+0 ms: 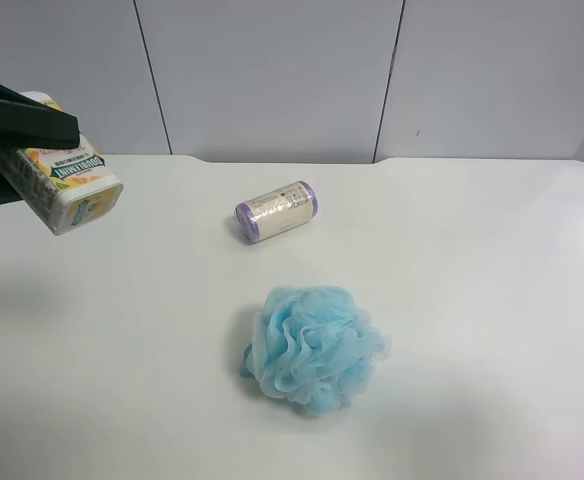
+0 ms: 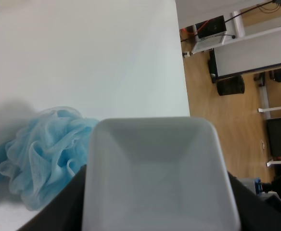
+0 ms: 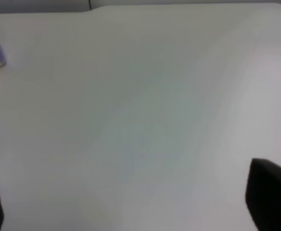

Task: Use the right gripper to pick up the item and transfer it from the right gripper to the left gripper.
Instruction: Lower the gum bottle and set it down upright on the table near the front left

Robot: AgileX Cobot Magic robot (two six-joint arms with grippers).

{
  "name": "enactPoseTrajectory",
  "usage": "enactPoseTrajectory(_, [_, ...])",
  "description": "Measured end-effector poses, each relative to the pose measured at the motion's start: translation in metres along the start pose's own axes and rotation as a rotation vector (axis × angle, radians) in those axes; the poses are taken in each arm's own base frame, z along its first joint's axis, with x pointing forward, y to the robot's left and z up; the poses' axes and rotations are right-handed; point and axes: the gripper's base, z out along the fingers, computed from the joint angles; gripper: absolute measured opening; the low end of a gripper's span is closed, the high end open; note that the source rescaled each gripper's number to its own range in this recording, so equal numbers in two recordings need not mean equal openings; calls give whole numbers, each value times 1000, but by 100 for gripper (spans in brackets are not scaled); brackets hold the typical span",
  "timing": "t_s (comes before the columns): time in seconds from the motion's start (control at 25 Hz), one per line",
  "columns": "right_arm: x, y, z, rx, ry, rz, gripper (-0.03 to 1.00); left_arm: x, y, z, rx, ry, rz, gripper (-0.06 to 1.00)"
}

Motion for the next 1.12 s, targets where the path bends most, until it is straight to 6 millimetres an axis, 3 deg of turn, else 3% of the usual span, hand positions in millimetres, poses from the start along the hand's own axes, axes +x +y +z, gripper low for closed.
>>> enactPoseTrajectory(0.56, [0, 0, 0, 0, 0, 0, 100, -10, 10, 4, -72, -68, 49, 0])
enactPoseTrajectory(1.12, [0, 0, 0, 0, 0, 0, 100, -29, 75, 47, -296, 84, 59, 0])
